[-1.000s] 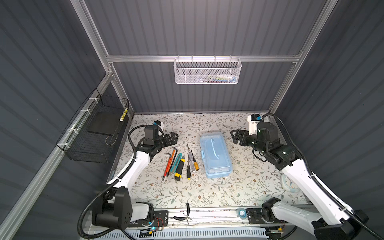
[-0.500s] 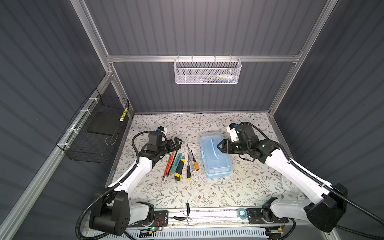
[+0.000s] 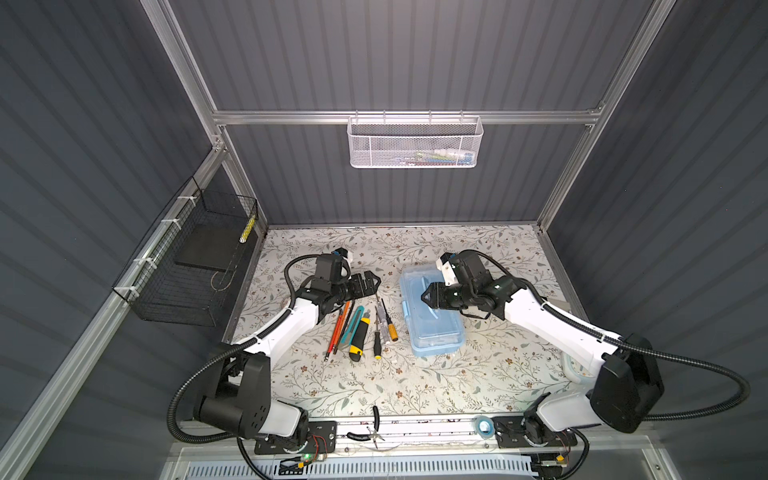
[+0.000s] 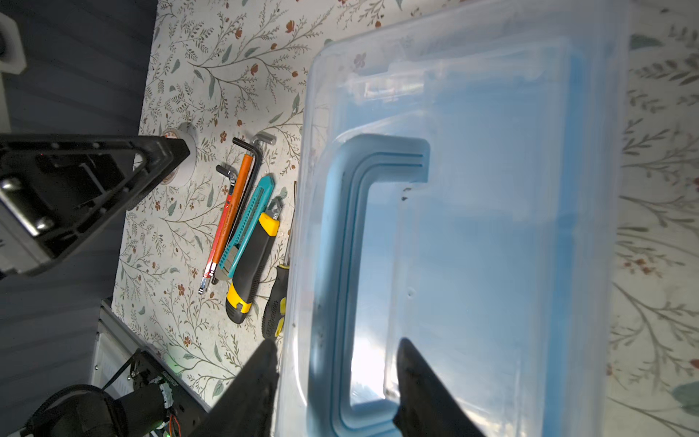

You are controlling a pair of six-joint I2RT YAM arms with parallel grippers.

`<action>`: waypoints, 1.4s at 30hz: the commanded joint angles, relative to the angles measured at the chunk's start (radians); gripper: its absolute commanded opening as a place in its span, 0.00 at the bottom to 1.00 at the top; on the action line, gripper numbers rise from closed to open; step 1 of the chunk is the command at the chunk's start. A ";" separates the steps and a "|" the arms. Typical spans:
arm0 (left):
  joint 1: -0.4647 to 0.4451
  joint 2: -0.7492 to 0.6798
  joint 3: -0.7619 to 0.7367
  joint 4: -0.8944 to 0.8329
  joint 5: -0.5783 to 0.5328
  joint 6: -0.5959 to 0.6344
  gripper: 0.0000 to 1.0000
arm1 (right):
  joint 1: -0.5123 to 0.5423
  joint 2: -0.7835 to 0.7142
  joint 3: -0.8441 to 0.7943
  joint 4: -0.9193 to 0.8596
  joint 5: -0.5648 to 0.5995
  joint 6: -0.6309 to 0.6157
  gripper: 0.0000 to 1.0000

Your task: Pack the tool kit

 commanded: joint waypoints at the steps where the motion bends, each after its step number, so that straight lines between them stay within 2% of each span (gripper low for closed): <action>1: -0.004 -0.015 0.004 -0.021 -0.014 0.010 1.00 | 0.013 0.037 0.029 0.014 0.008 0.003 0.47; 7: -0.018 -0.007 -0.005 -0.015 -0.029 -0.001 1.00 | 0.022 0.078 0.053 -0.003 0.056 0.010 0.24; 10: -0.024 -0.006 -0.011 -0.010 -0.030 -0.007 1.00 | 0.022 0.082 0.057 -0.013 0.086 0.020 0.17; 17: -0.042 0.016 -0.017 0.011 -0.032 -0.015 1.00 | 0.022 0.082 0.044 0.006 0.139 0.040 0.11; 19: -0.053 0.021 -0.019 0.015 -0.035 -0.013 1.00 | 0.023 0.088 0.043 0.017 0.136 0.040 0.14; 21: -0.066 0.023 -0.018 0.015 -0.048 -0.005 1.00 | 0.022 0.097 0.039 0.035 0.132 0.040 0.24; 29: -0.093 0.047 -0.003 0.010 -0.058 0.009 1.00 | 0.013 0.086 -0.069 0.269 0.005 0.074 0.26; 33: -0.097 0.054 0.009 0.009 -0.060 0.013 1.00 | -0.010 0.075 -0.126 0.384 -0.091 0.106 0.21; 41: -0.099 0.074 0.029 -0.003 -0.066 0.019 1.00 | -0.054 0.055 -0.164 0.412 -0.122 0.124 0.03; 42: -0.100 0.077 0.032 -0.005 -0.065 0.019 0.99 | -0.062 0.048 -0.168 0.416 -0.164 0.125 0.00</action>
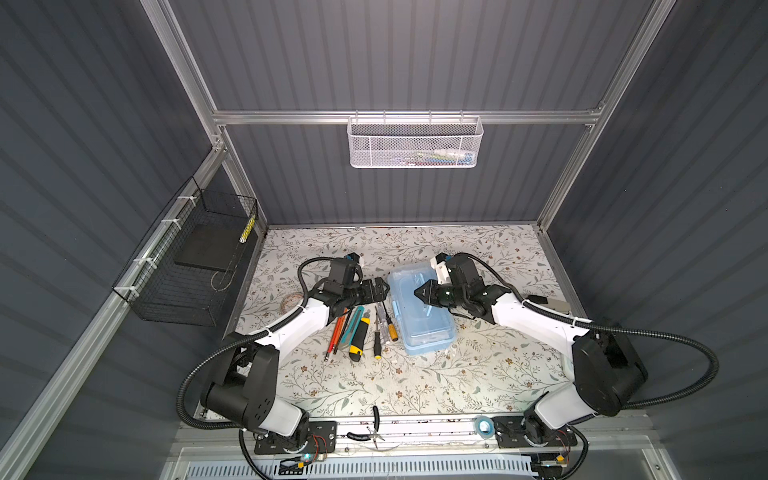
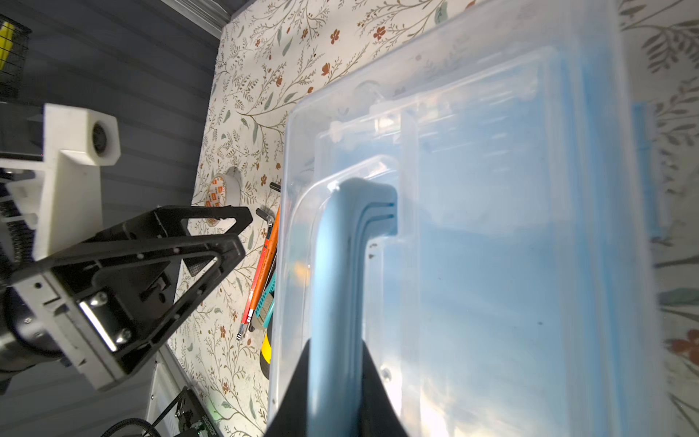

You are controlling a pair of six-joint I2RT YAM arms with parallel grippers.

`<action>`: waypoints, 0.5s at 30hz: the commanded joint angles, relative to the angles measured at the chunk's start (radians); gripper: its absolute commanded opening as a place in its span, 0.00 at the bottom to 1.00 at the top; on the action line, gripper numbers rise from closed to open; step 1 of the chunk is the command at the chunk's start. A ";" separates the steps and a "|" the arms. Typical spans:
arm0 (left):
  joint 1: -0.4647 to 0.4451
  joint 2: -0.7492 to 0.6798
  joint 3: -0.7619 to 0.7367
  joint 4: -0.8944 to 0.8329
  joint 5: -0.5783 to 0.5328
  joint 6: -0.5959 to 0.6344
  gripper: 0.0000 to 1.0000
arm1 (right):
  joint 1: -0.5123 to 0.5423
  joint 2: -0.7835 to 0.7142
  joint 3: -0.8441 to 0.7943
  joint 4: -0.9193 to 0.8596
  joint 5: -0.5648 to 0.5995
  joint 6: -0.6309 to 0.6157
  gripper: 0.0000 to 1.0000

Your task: Pack the tool kit

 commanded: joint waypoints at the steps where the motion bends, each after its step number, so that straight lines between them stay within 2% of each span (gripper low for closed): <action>1: -0.008 0.017 0.035 -0.020 -0.004 0.018 0.99 | -0.032 -0.032 -0.036 0.012 -0.061 0.005 0.00; 7: -0.009 0.019 0.059 -0.003 0.029 0.012 0.99 | -0.147 -0.119 -0.104 0.102 -0.207 0.069 0.00; 15: -0.012 0.019 0.094 0.062 0.158 -0.050 0.97 | -0.312 -0.233 -0.189 0.269 -0.468 0.211 0.00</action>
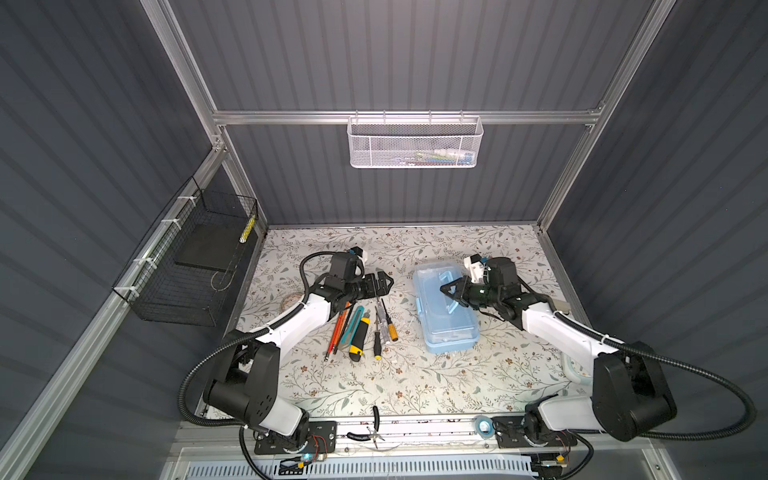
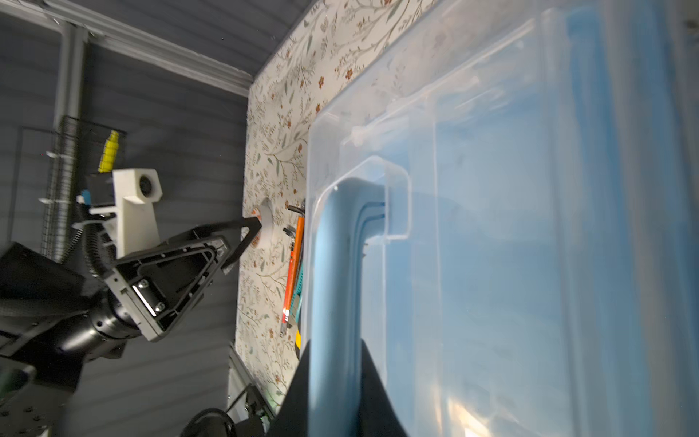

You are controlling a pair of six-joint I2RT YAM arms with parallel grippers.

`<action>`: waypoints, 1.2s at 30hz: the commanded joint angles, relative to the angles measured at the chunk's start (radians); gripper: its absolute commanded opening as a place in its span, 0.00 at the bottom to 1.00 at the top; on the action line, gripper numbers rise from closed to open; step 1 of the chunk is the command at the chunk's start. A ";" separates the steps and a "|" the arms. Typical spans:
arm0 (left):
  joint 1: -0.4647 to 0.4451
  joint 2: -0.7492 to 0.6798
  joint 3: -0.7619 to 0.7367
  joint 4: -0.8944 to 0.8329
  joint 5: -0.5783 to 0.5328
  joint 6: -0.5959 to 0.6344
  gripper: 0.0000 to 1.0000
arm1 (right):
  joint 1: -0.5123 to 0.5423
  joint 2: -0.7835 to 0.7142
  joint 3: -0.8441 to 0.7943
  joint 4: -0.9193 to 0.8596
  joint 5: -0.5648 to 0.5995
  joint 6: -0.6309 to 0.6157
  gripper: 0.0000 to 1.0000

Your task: Pack the tool kit

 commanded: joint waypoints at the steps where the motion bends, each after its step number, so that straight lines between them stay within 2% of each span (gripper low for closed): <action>1: -0.008 0.003 0.032 0.046 0.096 -0.046 0.97 | -0.034 -0.055 -0.010 0.207 -0.206 0.100 0.00; 6: -0.016 0.000 0.009 0.131 0.152 -0.117 0.96 | -0.078 -0.028 -0.093 0.506 -0.313 0.279 0.00; 11: -0.022 -0.002 -0.037 0.254 0.200 -0.207 0.95 | -0.110 0.152 -0.174 1.103 -0.398 0.606 0.00; 14: -0.023 -0.006 -0.055 0.302 0.221 -0.243 0.94 | -0.126 0.291 -0.179 1.390 -0.403 0.776 0.00; 16: -0.025 -0.007 -0.062 0.318 0.233 -0.256 0.94 | -0.130 0.334 -0.170 1.400 -0.411 0.777 0.00; 21: -0.025 -0.021 -0.093 0.357 0.251 -0.289 0.93 | -0.136 0.327 -0.168 1.360 -0.420 0.737 0.00; 24: -0.025 -0.015 -0.116 0.392 0.261 -0.312 0.91 | -0.149 0.361 -0.179 1.402 -0.418 0.763 0.00; 30: -0.029 0.021 -0.154 0.525 0.304 -0.379 0.88 | -0.152 0.369 -0.203 1.401 -0.425 0.736 0.00; 36: -0.045 0.051 -0.157 0.545 0.303 -0.389 0.87 | -0.155 0.406 -0.202 1.400 -0.423 0.734 0.00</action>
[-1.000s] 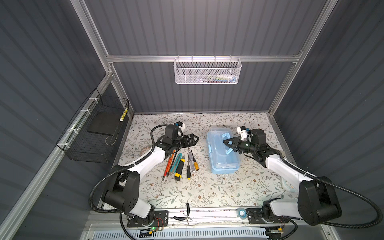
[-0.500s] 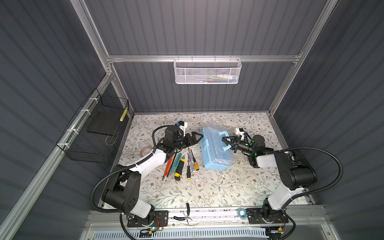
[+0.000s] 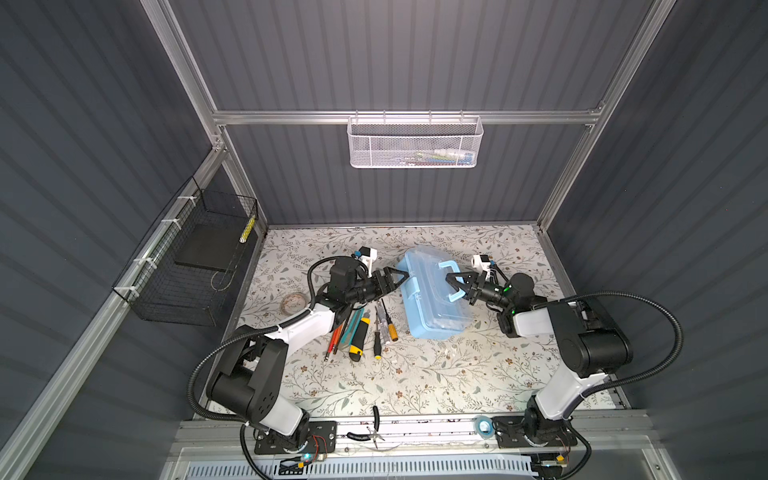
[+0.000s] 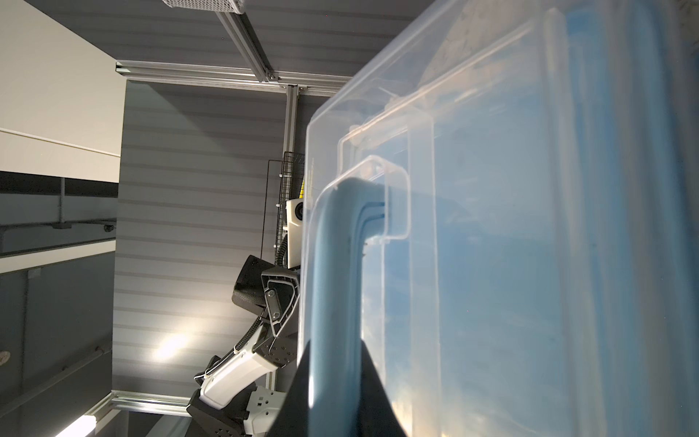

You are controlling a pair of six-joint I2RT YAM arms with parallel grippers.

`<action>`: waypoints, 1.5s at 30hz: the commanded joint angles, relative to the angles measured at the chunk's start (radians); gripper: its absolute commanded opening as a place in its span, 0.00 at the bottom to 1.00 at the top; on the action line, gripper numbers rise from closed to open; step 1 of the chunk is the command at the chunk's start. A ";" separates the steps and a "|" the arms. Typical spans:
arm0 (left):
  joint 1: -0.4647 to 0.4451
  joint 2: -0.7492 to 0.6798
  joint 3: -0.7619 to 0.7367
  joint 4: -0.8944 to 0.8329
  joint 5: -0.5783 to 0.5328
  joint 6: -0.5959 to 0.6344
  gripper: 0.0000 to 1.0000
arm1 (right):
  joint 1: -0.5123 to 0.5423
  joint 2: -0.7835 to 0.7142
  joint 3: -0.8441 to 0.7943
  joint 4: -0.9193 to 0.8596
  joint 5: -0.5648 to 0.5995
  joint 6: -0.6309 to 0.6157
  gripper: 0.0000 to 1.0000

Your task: Pack the tool kit

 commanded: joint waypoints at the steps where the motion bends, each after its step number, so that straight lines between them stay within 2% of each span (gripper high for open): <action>1: -0.012 0.019 -0.016 0.052 0.027 -0.029 0.87 | -0.006 0.004 0.009 0.104 -0.006 0.000 0.00; 12: -0.039 0.087 -0.049 0.162 0.032 -0.092 0.84 | -0.016 0.049 0.027 0.104 -0.008 -0.006 0.00; 21: -0.054 0.151 -0.058 0.276 0.062 -0.152 0.76 | -0.020 0.075 0.028 0.104 -0.014 -0.016 0.00; 27: -0.055 0.210 -0.070 0.538 0.129 -0.286 0.69 | -0.023 0.102 0.030 0.104 -0.015 -0.016 0.00; 35: -0.056 0.370 -0.041 1.077 0.200 -0.619 0.64 | -0.024 0.133 0.037 0.105 -0.014 -0.007 0.00; 45: -0.075 0.373 0.045 1.077 0.234 -0.649 0.63 | -0.023 0.166 0.044 0.104 -0.011 -0.005 0.00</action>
